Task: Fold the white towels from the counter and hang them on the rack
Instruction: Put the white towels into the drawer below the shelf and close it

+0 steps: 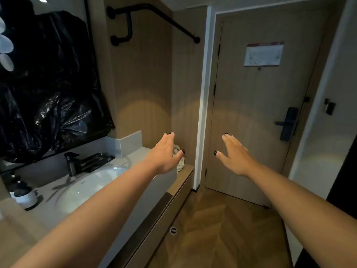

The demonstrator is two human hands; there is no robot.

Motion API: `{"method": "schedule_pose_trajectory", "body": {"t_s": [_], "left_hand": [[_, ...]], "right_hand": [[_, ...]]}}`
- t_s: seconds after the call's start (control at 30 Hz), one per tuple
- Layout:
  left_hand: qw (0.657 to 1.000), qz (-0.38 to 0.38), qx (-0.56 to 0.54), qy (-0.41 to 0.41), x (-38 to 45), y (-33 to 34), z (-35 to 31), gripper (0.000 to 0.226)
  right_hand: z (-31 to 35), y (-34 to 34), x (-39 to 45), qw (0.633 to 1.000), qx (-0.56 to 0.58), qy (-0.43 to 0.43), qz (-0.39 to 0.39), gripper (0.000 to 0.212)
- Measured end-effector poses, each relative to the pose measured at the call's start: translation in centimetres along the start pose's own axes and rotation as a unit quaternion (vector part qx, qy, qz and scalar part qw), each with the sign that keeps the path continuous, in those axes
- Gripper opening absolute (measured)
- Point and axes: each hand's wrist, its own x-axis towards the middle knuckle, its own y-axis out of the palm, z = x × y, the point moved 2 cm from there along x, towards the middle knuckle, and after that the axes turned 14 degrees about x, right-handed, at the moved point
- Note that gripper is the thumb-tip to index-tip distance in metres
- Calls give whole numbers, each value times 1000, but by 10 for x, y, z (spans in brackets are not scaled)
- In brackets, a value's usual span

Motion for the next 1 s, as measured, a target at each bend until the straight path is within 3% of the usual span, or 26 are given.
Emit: {"method": "schedule_pose_trajectory", "body": {"t_s": [0.6,1.0], "left_hand": [[999,33,-9,23,193,96,73,71],[997,71,-43,8,294,170,72,58]], "right_hand": [[-64,80,186,999,7,20,28,71],[-142,110,277,998,10,25,61,70]]}}
